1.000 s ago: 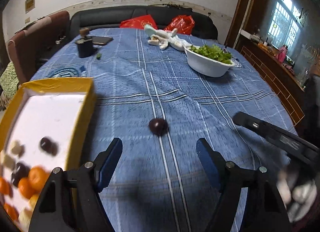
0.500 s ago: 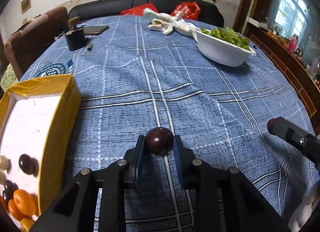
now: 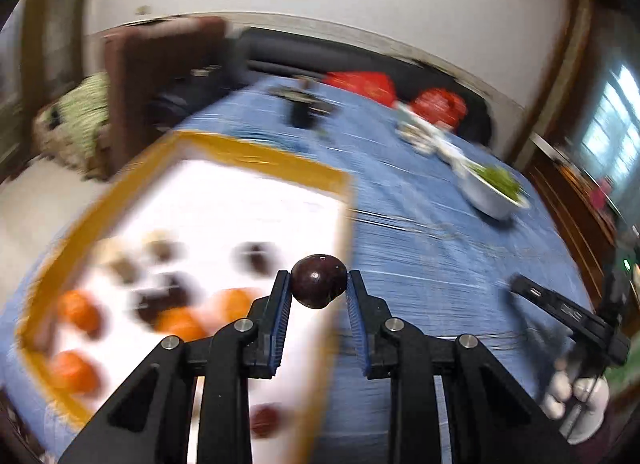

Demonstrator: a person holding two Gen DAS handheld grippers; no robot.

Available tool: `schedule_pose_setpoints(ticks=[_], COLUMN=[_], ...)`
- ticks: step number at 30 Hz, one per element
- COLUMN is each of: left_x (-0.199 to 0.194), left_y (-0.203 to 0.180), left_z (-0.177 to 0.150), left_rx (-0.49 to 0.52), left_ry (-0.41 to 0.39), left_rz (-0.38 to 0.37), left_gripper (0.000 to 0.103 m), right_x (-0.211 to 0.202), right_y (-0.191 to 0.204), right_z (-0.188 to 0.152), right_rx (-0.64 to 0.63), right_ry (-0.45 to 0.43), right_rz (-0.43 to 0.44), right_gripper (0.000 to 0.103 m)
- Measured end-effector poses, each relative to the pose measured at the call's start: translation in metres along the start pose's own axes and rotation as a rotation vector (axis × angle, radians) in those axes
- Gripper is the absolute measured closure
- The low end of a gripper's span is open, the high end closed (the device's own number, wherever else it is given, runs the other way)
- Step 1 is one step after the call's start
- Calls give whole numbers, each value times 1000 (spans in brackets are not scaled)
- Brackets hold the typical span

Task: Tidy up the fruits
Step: 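Lower the date and plum into the yellow tray and open both tools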

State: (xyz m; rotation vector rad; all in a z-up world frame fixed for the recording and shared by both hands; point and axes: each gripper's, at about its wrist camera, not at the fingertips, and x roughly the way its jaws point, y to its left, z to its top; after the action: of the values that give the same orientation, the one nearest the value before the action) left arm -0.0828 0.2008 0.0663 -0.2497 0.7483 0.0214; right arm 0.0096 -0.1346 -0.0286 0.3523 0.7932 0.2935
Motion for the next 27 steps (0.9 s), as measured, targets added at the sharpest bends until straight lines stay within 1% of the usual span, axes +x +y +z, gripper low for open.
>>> schedule_pose_setpoints(ticks=[2,3,4,6,7,9,11,13,15,16,18,20,22,23,26,27], left_x=[-12,-14,-17,-16,-15,-12,-9,-7,-1,3,2,-5,-14,-18,-25,-28], left_y=[37,50,68,88,98,106,109,110,113,117,122,123,125,126,135,140], left_z=[-2,-2,-3,-5,-6,-9,-10,-10,-9,-10,-11,-12,-13,-13,-12,-13], left_rx=[-63,-90,-124,-158,-172,-185,-178,-170,-172,-186,-211,-214,-225,-231,-250,-258], left_ry=[-24,-26,-20,-2,7,17,24,19,25,43,44,33,10,1,-11,-12], left_rz=[58,73,89,106,113,108,103,118,147,146,92,65,37,29,21,24], left_gripper=[76,76,76,76,76,76,76,76,72,65,59,40,31,29,23,23], right_x=[2,2,3,5,4,1,3,8,17,22,38,54,70,83,108,116], right_y=[7,10,15,26,34,57,85,116,154,167,196,218,237,247,262,265], right_z=[-5,-7,-10,-14,-16,-19,-21,-23,-25,-26,-28,-29,-28,-28,-30,-32], right_rx=[-30,-42,-57,-72,-82,-99,-113,-158,-221,-240,-270,-292,-312,-315,-309,-309], right_ry=[0,-1,1,22,30,45,76,107,143,159,202,229,246,263,298,311], right_rz=[-23,-32,-47,-51,-40,1,75,121,160,175,207,215,211,215,212,205], right_gripper=[70,70,70,70,70,69,69,69,69,69,69,69,69,68,68,68])
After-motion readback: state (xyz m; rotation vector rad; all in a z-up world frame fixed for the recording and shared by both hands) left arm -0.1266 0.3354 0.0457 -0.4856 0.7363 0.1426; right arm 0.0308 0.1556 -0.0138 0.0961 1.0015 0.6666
